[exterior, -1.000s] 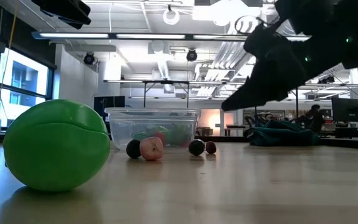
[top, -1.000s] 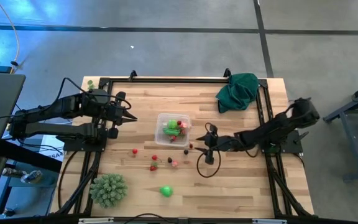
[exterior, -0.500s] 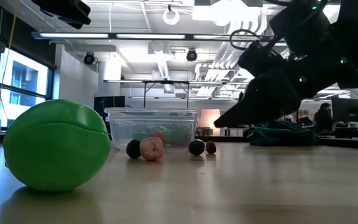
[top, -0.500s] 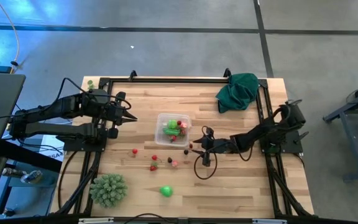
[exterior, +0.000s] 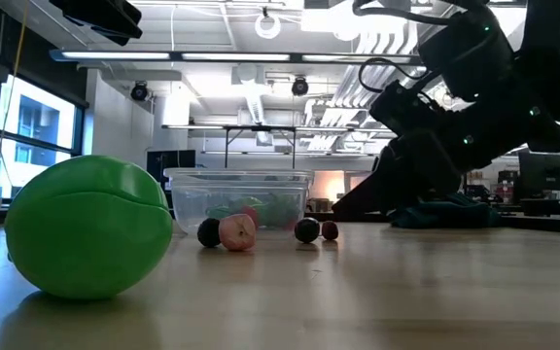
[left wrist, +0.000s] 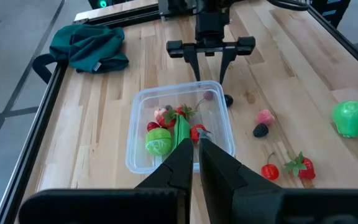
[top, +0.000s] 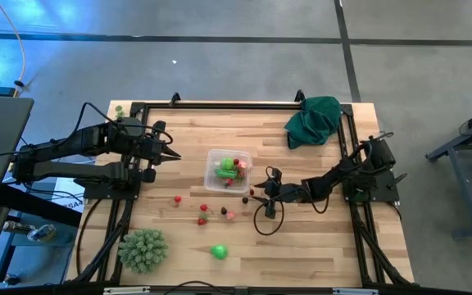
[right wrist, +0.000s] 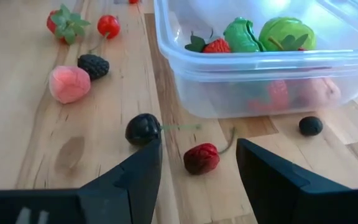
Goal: Pick and placing Produce into tupperware
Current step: Put the red cherry into the transparent container
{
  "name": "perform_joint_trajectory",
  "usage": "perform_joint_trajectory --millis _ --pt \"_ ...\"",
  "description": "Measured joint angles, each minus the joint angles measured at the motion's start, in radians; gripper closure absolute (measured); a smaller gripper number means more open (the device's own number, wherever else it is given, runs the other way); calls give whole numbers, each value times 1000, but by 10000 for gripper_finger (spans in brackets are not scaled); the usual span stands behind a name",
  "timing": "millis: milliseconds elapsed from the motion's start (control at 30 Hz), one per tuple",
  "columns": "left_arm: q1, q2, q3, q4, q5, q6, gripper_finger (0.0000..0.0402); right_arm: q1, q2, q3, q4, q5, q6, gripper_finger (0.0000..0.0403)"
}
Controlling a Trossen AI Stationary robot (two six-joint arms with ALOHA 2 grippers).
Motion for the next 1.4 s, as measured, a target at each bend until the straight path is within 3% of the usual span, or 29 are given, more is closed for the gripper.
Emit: perform_joint_trajectory --millis 500,1400 --pt "0 0 0 0 0 0 383 -27 0 83 -159 -3 2 204" --pt "0 0 0 0 0 0 383 -26 75 85 -128 -6 104 204"
